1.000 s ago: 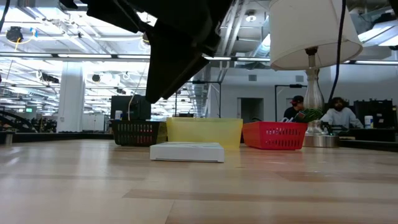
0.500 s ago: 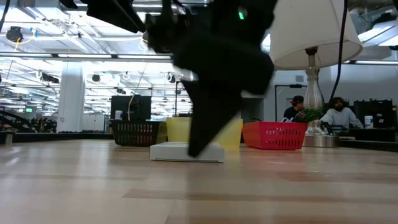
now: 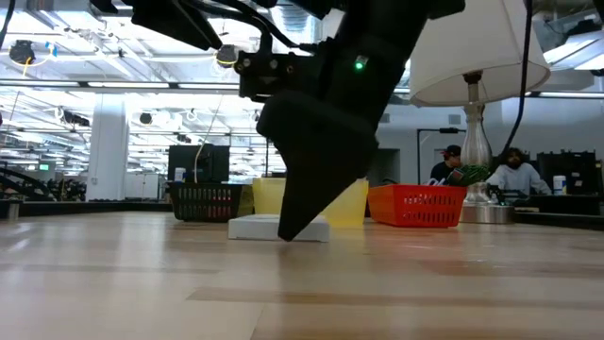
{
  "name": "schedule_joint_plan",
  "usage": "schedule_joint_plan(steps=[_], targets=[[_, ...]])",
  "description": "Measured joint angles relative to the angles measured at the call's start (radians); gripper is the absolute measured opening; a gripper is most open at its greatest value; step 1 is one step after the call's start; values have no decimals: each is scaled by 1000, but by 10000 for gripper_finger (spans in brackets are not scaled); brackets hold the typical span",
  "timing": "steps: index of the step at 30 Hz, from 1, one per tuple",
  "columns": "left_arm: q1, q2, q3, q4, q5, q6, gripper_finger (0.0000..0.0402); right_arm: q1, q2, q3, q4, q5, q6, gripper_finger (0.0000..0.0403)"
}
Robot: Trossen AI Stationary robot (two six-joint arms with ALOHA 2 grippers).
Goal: Pick and place items into bin
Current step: Put the white card reader box into the yellow bin
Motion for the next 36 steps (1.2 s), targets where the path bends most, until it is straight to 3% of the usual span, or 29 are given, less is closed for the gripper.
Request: schedule_joint_plan(steps=[8, 13, 21, 27, 36], targets=[[0, 0, 0, 0, 0, 0, 178, -9, 1, -1, -5, -5, 98, 14], [0, 0, 0, 0, 0, 0, 178, 6, 11, 22, -35, 22, 186, 3], [0, 0, 0, 0, 0, 0, 178, 78, 42, 200, -347, 111, 284, 0], [0, 0, 0, 0, 0, 0, 178, 127, 43, 298, -488, 162, 357, 1], [0, 0, 0, 0, 0, 0, 178, 163, 40, 363, -584, 207, 425, 1]])
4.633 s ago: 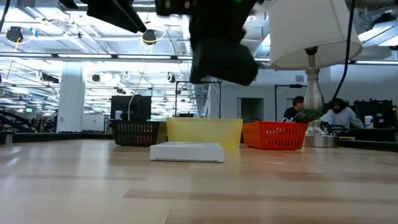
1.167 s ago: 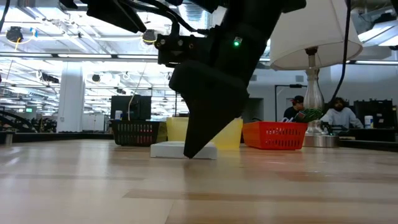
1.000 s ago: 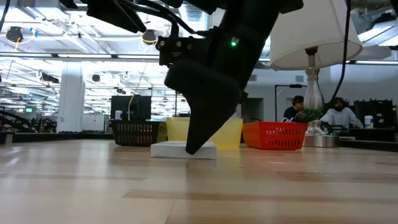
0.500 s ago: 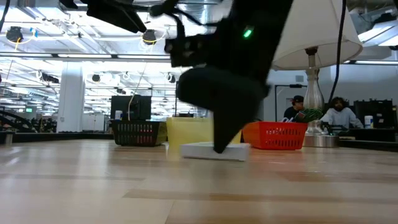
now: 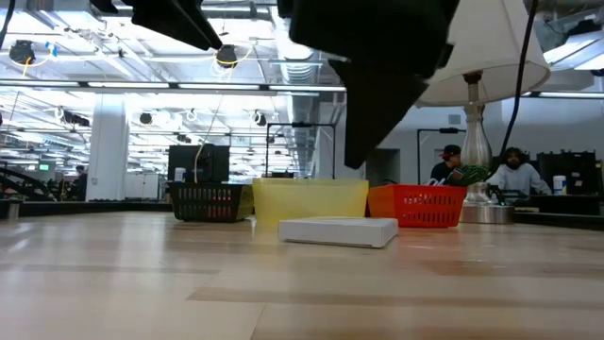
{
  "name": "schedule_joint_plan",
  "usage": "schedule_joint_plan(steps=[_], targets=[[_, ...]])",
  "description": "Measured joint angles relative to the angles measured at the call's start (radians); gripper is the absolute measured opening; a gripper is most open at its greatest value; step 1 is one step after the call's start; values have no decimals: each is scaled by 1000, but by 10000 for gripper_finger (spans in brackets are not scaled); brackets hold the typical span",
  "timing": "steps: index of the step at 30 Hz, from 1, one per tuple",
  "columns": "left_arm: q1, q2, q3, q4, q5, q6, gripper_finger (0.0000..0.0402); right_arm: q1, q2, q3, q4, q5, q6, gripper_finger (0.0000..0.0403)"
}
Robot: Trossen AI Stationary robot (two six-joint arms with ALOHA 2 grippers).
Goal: Pick and place items into bin
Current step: Put the white card reader box into the yellow bin
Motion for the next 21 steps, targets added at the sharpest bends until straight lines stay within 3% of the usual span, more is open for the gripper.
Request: schedule_joint_plan(steps=[6, 10, 14, 21], targets=[[0, 0, 0, 0, 0, 0, 178, 3, -2, 11, 2, 3, -3, 1], [0, 0, 0, 0, 0, 0, 178, -11, -2, 11, 75, -63, -30, 9], [0, 0, 0, 0, 0, 0, 178, -25, -3, 11, 149, -95, -69, 53], [0, 0, 0, 0, 0, 0, 178, -53, -5, -6, 122, -110, -70, 156]])
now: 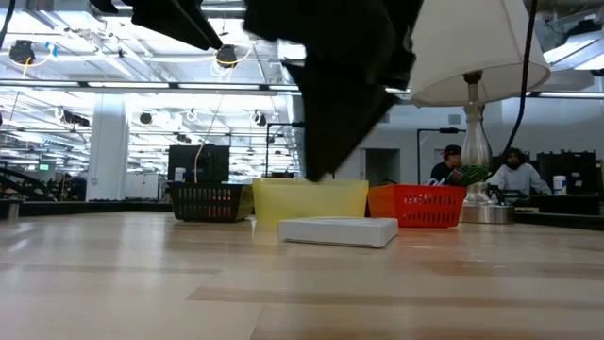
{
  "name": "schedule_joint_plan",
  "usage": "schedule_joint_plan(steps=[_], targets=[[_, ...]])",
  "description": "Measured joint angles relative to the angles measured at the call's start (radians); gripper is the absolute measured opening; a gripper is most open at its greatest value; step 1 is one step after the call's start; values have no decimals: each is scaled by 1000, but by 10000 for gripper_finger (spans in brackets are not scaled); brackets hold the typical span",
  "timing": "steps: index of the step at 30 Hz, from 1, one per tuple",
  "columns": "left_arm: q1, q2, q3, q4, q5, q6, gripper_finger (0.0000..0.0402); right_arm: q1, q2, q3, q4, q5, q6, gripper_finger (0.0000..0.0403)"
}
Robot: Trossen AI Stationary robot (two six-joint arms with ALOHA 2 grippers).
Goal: Pick and place items into bin
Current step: Put the white card reader box into the yellow bin
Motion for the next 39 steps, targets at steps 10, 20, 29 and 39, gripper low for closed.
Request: schedule_joint_plan(steps=[10, 20, 29, 39], targets=[[0, 0, 0, 0, 0, 0, 178, -23, -4, -187, 82, -28, 6, 208], [0, 0, 0, 0, 0, 0, 178, -24, -30, -377, 279, 3, 74, 111], [0, 0, 0, 0, 0, 0, 178, 6, -20, -355, 275, 65, 175, 3], [0, 0, 0, 0, 0, 0, 178, 89, 8, -126, -40, 96, 271, 1]])
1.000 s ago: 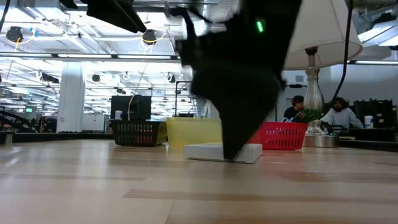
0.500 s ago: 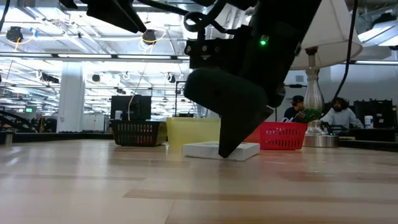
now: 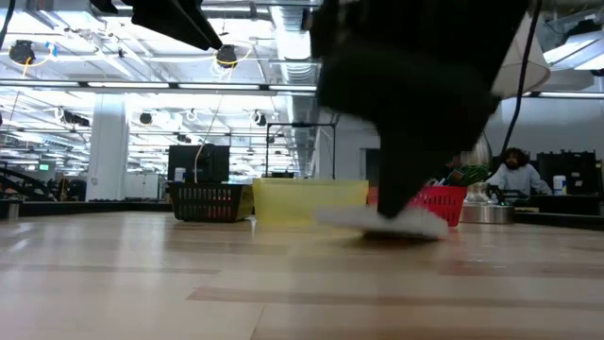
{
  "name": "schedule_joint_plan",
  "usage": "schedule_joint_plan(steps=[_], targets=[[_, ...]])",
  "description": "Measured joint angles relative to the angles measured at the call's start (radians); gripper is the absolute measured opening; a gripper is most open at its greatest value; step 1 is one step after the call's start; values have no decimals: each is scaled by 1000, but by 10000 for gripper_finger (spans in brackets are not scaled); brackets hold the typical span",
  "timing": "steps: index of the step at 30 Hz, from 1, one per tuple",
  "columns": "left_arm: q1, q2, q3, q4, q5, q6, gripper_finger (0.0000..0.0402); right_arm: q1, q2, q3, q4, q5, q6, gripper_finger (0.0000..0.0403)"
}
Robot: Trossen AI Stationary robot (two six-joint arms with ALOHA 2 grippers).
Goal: Pick and place items into bin
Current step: Put the white card reader box into the yellow bin
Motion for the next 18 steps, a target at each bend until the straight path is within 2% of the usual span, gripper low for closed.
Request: schedule_joint_plan(steps=[10, 18], targets=[[0, 0, 0, 0, 0, 0, 178, 12, -2, 169, -267, 85, 18, 1], [0, 0, 0, 0, 0, 0, 178, -17, -6, 244, -417, 136, -21, 1]])
